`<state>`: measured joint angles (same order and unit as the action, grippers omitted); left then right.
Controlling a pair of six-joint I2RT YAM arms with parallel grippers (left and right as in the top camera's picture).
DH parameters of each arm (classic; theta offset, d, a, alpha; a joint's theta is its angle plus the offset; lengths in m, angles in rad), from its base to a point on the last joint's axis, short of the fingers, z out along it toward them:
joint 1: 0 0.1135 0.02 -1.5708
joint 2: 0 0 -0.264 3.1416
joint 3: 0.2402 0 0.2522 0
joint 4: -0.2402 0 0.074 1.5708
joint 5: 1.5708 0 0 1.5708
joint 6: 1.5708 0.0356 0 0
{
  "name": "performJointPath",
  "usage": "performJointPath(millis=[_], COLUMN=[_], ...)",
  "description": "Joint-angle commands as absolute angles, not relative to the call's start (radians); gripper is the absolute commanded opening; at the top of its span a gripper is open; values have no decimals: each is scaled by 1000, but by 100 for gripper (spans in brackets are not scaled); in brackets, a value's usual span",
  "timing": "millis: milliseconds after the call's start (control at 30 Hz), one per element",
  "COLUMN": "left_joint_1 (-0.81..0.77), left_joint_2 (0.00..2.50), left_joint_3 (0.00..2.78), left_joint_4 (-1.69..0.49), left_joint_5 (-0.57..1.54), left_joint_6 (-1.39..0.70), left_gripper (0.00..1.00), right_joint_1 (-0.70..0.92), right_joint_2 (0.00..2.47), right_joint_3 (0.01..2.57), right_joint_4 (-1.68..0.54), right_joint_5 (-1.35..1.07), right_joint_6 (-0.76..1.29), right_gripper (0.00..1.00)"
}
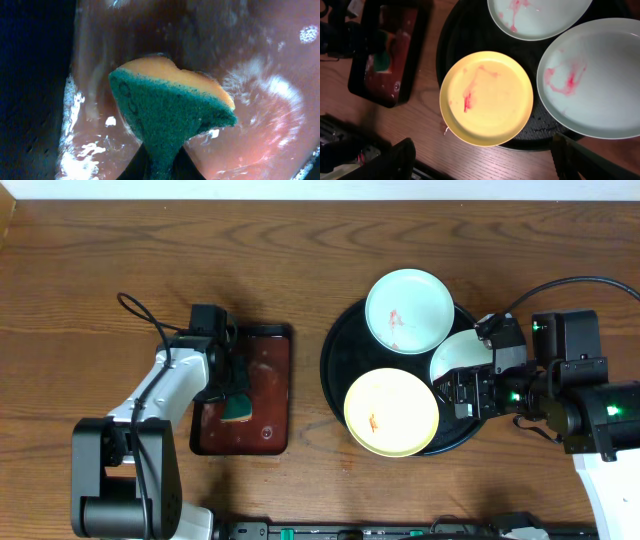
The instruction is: Clean dirty plates on tray and stack at the side
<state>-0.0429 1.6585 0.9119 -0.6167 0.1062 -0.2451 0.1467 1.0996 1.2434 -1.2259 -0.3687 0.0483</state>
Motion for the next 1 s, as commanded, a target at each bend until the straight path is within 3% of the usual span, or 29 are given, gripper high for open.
performJointPath(millis=[0, 267, 467, 767, 967], left_joint_1=[-45, -45, -72, -282, -269], left_joint_2=[1654, 1607, 1591, 1591, 1592], left_joint_3=[964, 1150, 1153, 1153, 1152], left_joint_4=[-667, -842, -845, -860, -830], left_joint_5=[112, 113, 124, 18, 14], left_joint_6=[-228, -221, -221, -256, -345], left_gripper=[7, 7, 8, 7, 7], right_joint_1=[152, 152, 152, 152, 152], right_joint_2=[1100, 1100, 1100, 1100, 1100], right_joint_3=[1258, 1258, 1258, 1258, 1258], right_joint_4=[-1227, -1226, -1227, -1227, -1240], right_joint_5=[-370, -370, -371, -370, -367], right_joint_6=[56, 56, 67, 74, 73], right_gripper=[85, 86, 86, 85, 85])
